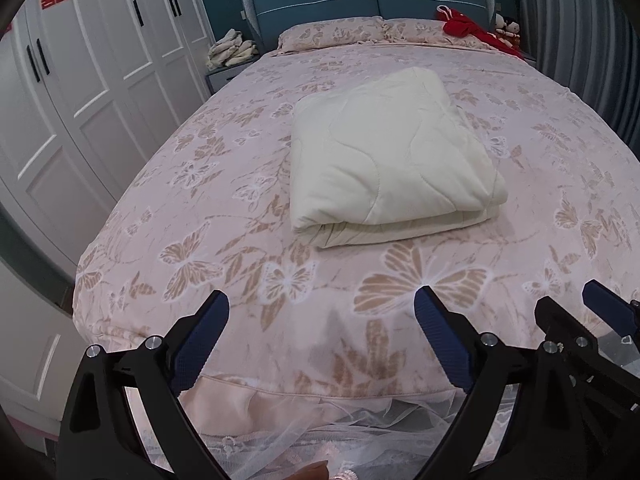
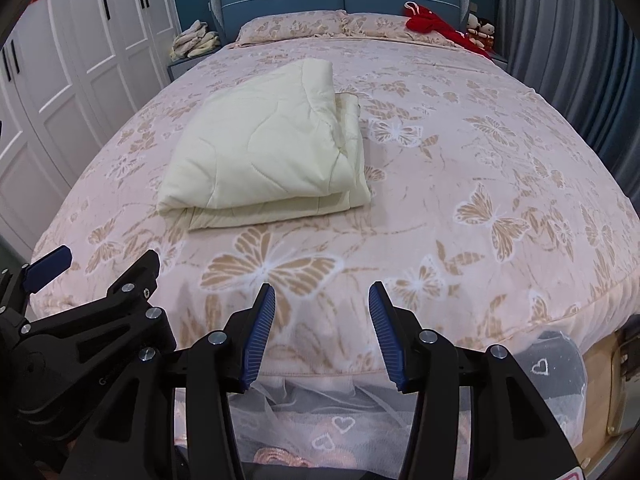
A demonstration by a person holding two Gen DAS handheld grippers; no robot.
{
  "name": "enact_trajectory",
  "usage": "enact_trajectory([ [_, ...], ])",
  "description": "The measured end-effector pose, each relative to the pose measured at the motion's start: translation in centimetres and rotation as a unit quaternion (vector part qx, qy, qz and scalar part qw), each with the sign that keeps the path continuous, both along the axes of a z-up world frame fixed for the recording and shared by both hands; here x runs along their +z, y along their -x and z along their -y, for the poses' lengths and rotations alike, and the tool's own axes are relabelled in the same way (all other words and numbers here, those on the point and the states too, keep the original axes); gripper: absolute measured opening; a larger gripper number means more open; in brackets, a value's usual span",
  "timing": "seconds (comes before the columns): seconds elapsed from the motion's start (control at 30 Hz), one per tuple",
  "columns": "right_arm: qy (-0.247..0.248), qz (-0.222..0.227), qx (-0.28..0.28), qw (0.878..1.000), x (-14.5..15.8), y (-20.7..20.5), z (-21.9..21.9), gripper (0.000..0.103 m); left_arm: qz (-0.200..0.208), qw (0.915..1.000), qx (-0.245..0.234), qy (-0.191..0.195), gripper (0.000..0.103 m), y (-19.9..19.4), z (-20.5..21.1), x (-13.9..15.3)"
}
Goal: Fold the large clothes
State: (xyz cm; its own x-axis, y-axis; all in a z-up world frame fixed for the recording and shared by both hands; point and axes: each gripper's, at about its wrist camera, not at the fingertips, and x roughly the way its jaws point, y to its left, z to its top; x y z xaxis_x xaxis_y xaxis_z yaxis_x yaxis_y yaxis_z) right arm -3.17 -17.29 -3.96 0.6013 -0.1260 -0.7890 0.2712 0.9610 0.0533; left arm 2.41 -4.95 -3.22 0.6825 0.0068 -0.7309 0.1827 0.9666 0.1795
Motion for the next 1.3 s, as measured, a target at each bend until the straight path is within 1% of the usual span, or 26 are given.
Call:
enact_trajectory([
  [0.13,0.009,0.0,-0.002,1.0,-0.4,0.4,-0.5,0.049,-0.004,1.0,0.006,-0.002,0.091,0.2,-0.3,-0.7],
  [0.33,0.021,0.004,-0.006,1.0,-0.8,0.7,-0.9,0.049,-0.014,0.9997,0.015,0.009,0.091,0.3,-0.8,-1.4],
  [0.6,0.026,0.001,-0.01,1.0,-1.2,0.9,-1.2,0.049,-0.005,0.9998,0.017,0.005,0.091,0.8,-0.8,-1.9],
  [1.3,0.028,-0.005,-0.013,0.999,-1.6,1.2,-1.2,0.049,-0.005,0.9998,0.021,0.007,0.091,1.2,-1.2,-2.3],
])
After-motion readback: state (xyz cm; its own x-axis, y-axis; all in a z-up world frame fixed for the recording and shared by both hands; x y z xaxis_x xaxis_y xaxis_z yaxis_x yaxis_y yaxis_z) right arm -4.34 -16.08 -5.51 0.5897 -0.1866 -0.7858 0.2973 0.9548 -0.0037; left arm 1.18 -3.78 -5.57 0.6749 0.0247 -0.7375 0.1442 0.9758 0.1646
